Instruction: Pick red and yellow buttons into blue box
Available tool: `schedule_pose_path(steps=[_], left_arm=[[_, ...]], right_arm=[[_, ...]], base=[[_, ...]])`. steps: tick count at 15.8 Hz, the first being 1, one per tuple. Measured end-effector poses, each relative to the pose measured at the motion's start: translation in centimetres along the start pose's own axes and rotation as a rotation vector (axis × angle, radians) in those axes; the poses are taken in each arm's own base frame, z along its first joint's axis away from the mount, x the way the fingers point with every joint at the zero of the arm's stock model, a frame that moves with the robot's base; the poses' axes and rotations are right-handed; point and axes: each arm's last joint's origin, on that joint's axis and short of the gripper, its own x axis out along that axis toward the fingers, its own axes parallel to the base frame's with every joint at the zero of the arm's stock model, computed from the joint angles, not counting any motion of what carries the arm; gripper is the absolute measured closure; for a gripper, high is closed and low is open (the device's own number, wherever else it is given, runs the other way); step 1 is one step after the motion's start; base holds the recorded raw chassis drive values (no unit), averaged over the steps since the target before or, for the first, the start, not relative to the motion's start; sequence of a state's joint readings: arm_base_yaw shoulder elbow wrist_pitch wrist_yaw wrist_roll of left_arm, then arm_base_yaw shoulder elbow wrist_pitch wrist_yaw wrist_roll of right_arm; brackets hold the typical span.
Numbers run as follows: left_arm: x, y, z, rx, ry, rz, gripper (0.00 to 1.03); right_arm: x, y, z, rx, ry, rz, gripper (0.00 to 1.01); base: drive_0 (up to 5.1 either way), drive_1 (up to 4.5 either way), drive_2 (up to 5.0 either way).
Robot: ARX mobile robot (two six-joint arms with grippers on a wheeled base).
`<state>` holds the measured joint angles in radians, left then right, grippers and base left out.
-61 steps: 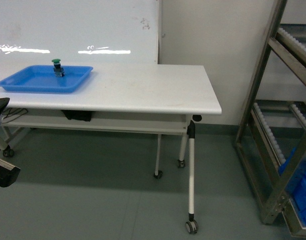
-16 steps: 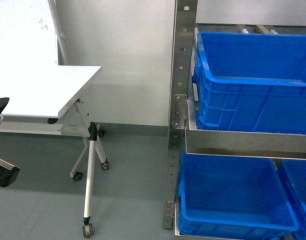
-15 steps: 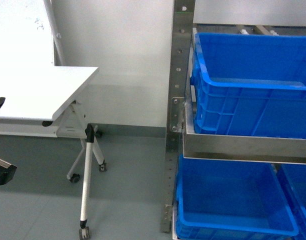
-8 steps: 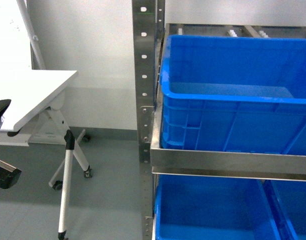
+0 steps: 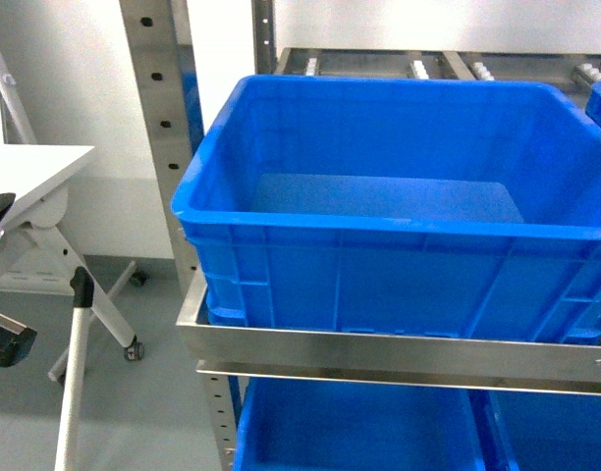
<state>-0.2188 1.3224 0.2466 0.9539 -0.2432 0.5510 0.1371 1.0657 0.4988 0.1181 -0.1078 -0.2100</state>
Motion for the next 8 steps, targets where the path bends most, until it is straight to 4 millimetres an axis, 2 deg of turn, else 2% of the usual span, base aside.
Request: schedule_pose_path(steps=[3, 8], left_arm=[[-0.01, -0.01, -0.01, 0.001, 0.002, -0.001, 0.74], [-0.01, 0.02, -0.01, 0.000, 0.001, 0.000, 0.74]], right_arm=[[0.00, 0.01, 0.00, 0.000, 0.000, 0.002, 0.71], [-0.01, 0.00, 0.02, 0.000, -0.001, -0.001, 0.71]], base=[[5.0, -2.41, -2.4], [4.7, -3.74, -1.2]])
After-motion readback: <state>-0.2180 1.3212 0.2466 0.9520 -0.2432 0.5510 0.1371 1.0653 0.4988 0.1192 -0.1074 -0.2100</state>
